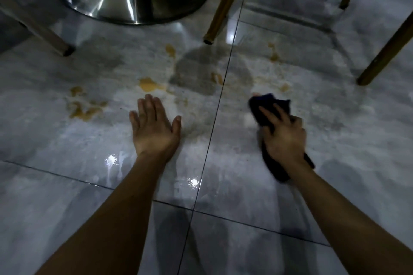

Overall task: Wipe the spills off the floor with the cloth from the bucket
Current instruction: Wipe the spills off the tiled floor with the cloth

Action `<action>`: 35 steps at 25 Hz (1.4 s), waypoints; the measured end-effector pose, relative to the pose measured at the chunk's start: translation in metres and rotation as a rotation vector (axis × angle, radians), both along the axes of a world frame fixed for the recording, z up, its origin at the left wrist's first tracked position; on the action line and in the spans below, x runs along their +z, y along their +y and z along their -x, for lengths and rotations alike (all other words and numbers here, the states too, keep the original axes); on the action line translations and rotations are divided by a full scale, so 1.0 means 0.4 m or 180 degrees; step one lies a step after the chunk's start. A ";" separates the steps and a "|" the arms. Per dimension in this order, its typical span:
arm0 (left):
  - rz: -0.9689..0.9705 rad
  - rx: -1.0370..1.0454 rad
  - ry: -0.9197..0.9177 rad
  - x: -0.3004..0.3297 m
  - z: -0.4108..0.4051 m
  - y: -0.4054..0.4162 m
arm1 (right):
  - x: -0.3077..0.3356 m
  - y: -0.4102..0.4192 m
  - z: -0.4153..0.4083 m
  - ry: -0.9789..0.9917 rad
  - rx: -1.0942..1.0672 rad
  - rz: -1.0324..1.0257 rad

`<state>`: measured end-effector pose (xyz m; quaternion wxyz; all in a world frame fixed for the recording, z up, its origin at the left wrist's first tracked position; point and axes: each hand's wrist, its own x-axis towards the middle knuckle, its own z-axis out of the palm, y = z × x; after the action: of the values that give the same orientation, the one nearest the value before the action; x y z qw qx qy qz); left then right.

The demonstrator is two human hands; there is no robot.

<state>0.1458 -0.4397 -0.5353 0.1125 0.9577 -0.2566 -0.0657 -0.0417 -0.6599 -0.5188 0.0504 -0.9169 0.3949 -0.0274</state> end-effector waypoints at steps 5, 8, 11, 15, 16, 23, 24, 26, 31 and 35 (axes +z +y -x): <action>0.0094 0.0101 -0.0160 -0.015 0.003 0.005 | 0.020 -0.161 -0.180 0.0047 -0.1248 -0.0395; 0.0094 0.0190 -0.0189 -0.016 -0.001 -0.002 | 0.017 -0.096 -0.347 0.0011 -0.0761 -0.0429; 0.0070 0.0195 -0.0184 -0.013 0.001 -0.001 | 0.005 0.045 -0.366 -0.0073 0.0366 -0.0303; 0.0100 0.0184 -0.0163 -0.012 0.003 0.000 | 0.006 0.021 -0.191 -0.0315 0.0995 -0.0017; 0.0120 0.0192 -0.0174 -0.013 0.003 0.001 | 0.005 -0.028 -0.164 -0.0387 0.0678 0.0076; 0.0061 0.0241 -0.0273 -0.025 0.004 -0.002 | 0.010 -0.409 -0.411 0.0188 -0.0927 -0.0459; 0.0055 0.0252 -0.0296 -0.024 0.005 0.000 | 0.006 -0.409 -0.439 0.0166 -0.0785 -0.0427; 0.0089 0.0273 -0.0331 -0.024 0.006 -0.005 | -0.004 -0.361 -0.466 -0.0025 -0.0475 -0.0321; 0.0140 0.0268 -0.0196 -0.014 0.007 -0.012 | -0.004 -0.051 -0.318 -0.0221 0.0239 0.0051; 0.0226 0.0261 -0.0184 -0.006 0.014 -0.010 | -0.019 0.106 -0.146 0.0016 0.0500 -0.0102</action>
<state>0.1401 -0.4437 -0.5376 0.1416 0.9643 -0.2225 -0.0242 0.0166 -0.6175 -0.5263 0.0661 -0.9442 0.3223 -0.0148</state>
